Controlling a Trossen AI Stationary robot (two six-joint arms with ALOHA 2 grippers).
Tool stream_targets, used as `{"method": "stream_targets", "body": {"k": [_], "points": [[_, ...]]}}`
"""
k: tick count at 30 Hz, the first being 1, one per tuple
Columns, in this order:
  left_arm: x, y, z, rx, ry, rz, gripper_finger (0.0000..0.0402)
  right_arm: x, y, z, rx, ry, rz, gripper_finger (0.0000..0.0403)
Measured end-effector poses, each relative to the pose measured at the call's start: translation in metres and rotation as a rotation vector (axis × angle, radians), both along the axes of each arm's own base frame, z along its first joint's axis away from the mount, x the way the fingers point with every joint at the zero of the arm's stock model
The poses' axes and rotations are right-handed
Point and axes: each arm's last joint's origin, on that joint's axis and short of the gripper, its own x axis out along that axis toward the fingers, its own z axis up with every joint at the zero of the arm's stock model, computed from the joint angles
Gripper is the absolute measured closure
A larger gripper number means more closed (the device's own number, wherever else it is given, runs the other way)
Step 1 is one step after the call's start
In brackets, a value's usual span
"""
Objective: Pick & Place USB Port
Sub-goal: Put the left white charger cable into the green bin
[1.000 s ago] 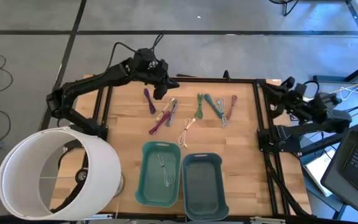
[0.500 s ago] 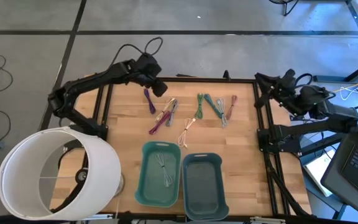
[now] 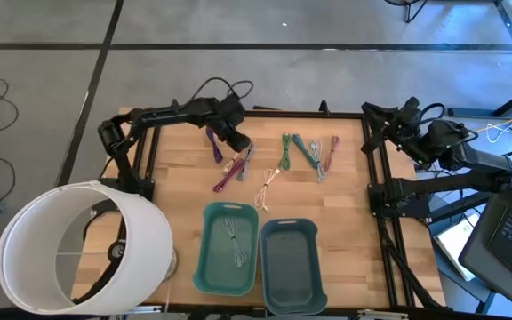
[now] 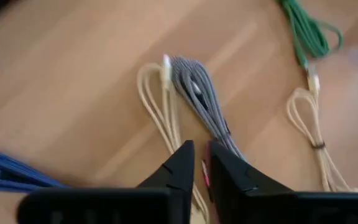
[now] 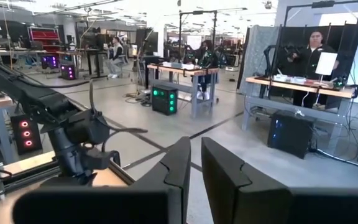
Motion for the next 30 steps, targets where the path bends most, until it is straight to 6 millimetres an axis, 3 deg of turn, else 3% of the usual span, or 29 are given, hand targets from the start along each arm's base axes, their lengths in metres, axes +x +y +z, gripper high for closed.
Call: {"method": "stream_targets", "body": {"k": [8, 13, 30], "points": [[-0.003, -0.004, -0.002, -0.017, 0.051, 0.043, 0.0254, 0.0, 0.0, 0.0, -0.012, 0.011, 0.0, 0.0359], [-0.001, -0.001, -0.008, -0.002, 0.086, 0.082, 0.0213, 0.0, 0.0, 0.0, -0.012, 0.012, 0.0, 0.0359], [0.024, -0.008, -0.066, -0.11, 0.167, 0.015, 0.0205, 0.001, 0.001, 0.0, -0.013, 0.014, 0.044, 0.0359]]}}
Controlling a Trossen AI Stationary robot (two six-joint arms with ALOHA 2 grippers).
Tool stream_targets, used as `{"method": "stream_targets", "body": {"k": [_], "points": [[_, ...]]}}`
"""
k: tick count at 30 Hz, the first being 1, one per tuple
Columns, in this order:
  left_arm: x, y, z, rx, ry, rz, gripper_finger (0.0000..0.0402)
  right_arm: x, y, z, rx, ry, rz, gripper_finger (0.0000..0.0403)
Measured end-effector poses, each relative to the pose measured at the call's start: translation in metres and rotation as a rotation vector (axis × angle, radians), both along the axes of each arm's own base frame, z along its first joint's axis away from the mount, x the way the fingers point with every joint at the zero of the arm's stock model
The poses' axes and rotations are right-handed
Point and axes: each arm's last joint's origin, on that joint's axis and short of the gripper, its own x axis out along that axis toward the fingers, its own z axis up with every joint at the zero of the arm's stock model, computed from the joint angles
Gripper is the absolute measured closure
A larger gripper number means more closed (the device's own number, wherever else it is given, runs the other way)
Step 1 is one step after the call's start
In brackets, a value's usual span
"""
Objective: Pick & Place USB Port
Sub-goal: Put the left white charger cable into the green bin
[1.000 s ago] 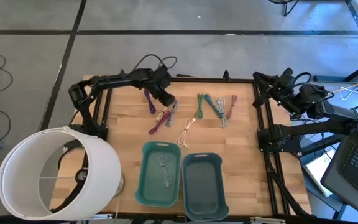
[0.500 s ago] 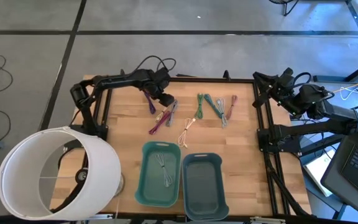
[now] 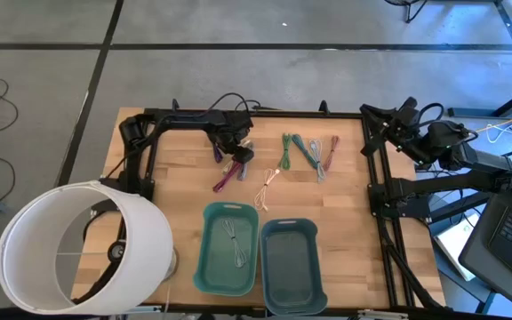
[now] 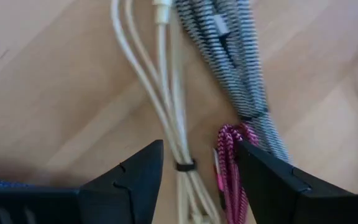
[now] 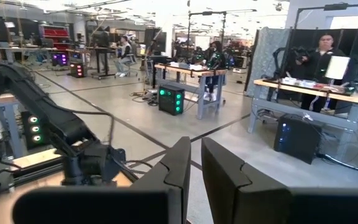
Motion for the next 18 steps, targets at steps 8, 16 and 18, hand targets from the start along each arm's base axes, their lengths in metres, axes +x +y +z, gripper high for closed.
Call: {"method": "stream_targets", "body": {"k": [8, 16, 18], "points": [[0.0054, 0.0043, -0.012, 0.05, 0.012, 0.024, 0.0205, 0.0003, 0.0004, 0.0001, 0.002, -0.003, 0.018, 0.0359], [0.0061, 0.0069, -0.0122, 0.084, 0.015, 0.069, 0.0217, 0.0003, 0.0004, 0.0001, -0.001, 0.0, 0.017, 0.0359], [0.0068, 0.0077, -0.0123, 0.083, 0.004, 0.081, 0.0235, 0.0003, 0.0004, 0.0001, -0.001, 0.0, 0.017, 0.0359]]}}
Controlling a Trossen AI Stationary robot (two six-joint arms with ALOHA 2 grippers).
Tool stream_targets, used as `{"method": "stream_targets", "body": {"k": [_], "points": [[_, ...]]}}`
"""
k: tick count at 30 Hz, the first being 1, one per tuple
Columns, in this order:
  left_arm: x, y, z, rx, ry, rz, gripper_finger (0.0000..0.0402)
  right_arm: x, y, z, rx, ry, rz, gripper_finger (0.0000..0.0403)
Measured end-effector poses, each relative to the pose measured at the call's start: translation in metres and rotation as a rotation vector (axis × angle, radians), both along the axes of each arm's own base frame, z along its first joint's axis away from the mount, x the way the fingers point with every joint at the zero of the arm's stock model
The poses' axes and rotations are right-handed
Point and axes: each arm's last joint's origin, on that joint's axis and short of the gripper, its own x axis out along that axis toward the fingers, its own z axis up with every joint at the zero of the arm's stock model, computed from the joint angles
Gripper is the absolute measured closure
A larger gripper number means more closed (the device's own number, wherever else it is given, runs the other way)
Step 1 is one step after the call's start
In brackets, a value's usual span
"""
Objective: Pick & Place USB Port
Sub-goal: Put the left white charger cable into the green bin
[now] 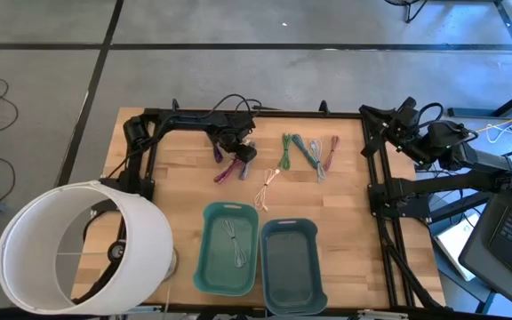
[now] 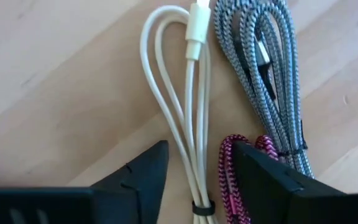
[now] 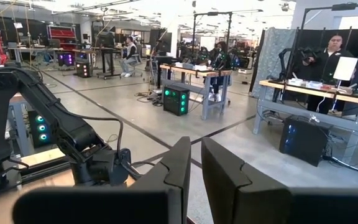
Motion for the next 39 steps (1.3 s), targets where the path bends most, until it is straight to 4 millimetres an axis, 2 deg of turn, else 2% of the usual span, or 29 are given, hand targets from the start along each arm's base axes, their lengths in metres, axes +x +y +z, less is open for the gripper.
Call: {"method": "stream_targets", "body": {"k": [5, 8, 14, 19, 23, 35, 39], "points": [[0.002, 0.0, 0.0, -0.073, -0.058, -0.04, 0.0288, 0.0, 0.0, 0.0, 0.0, 0.0, 0.0, 0.0359], [0.004, -0.005, 0.0, -0.133, -0.095, -0.093, 0.0296, 0.0, 0.0, 0.0, 0.0, 0.0, 0.008, 0.0359], [0.004, -0.008, 0.013, -0.102, -0.117, -0.124, 0.0249, 0.0, 0.0, 0.0, 0.0, 0.001, 0.014, 0.0359], [0.001, -0.005, 0.015, -0.066, -0.1, -0.104, 0.0194, 0.0, 0.0, 0.0, 0.0, 0.001, 0.014, 0.0359], [0.0, -0.004, 0.015, -0.08, -0.11, -0.106, 0.0166, 0.0, 0.0, 0.0, 0.0, 0.001, 0.015, 0.0359], [0.005, 0.002, 0.018, -0.036, -0.179, -0.114, 0.0159, 0.0, 0.0, 0.0, 0.003, -0.003, 0.018, 0.0359], [0.006, 0.002, 0.012, -0.045, -0.166, -0.114, 0.0159, 0.0, 0.0, 0.0, 0.003, -0.003, 0.018, 0.0359]]}}
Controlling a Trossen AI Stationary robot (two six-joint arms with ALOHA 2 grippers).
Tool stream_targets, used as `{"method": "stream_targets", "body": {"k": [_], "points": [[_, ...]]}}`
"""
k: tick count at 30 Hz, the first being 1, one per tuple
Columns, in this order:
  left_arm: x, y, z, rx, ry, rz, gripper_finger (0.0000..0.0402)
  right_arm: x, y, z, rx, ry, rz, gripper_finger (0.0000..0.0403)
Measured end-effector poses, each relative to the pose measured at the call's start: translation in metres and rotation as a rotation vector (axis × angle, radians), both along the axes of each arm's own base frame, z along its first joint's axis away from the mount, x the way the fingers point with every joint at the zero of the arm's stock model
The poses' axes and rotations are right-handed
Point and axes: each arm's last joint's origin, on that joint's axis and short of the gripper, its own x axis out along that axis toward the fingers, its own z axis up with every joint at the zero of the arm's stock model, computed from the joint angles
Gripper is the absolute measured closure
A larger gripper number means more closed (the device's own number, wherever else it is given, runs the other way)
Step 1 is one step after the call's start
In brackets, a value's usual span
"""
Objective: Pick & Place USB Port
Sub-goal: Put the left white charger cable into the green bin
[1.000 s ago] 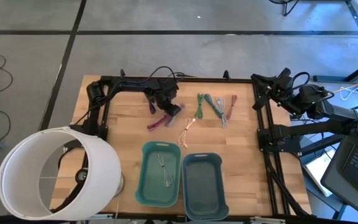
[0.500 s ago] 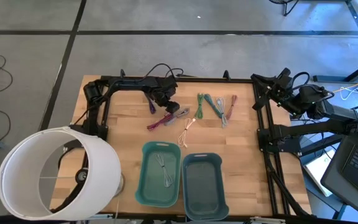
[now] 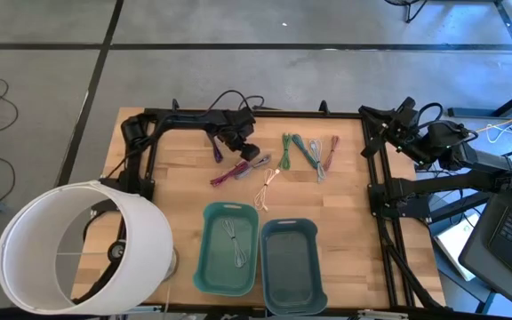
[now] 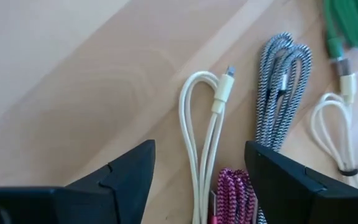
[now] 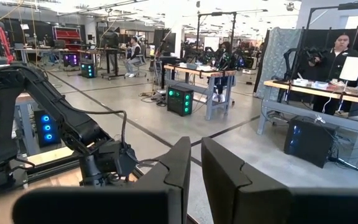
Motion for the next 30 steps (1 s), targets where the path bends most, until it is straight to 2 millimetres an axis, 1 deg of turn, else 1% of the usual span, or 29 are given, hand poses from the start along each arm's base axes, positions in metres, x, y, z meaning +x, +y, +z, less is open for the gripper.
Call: {"method": "stream_targets", "body": {"k": [6, 10, 12, 16, 21, 24, 25, 27, 30], "points": [[0.003, 0.001, -0.012, -0.008, 0.017, 0.0, 0.016, 0.0, 0.0, 0.0, 0.002, -0.003, 0.0, 0.0359], [0.005, -0.001, -0.013, 0.018, 0.031, 0.026, 0.0163, 0.0, 0.0, 0.0, 0.002, -0.003, 0.0, 0.0359], [0.006, -0.003, -0.014, 0.037, 0.041, 0.029, 0.0175, 0.0, 0.0, 0.0, 0.002, -0.003, 0.0, 0.0359], [0.007, -0.003, -0.014, 0.024, 0.038, 0.023, 0.0224, 0.0, 0.0, 0.0, -0.001, -0.001, 0.0, 0.0359], [0.01, -0.008, -0.015, 0.022, 0.032, -0.001, 0.0311, 0.0, 0.0, 0.0, -0.003, 0.001, 0.0, 0.0359], [0.012, -0.012, -0.016, 0.011, 0.027, -0.032, 0.0372, 0.0, 0.0, 0.0, -0.003, 0.001, 0.0, 0.0359], [0.012, -0.013, -0.016, 0.014, 0.028, -0.034, 0.0385, 0.0, 0.0, 0.0, -0.003, 0.001, 0.0, 0.0359], [0.013, -0.015, -0.014, 0.033, 0.034, -0.037, 0.0392, 0.0, 0.0, 0.0, -0.003, 0.0, -0.001, 0.0359], [0.011, -0.016, -0.006, 0.049, 0.027, -0.043, 0.0399, 0.0, 0.0, 0.0, -0.001, -0.001, 0.006, 0.0359]]}}
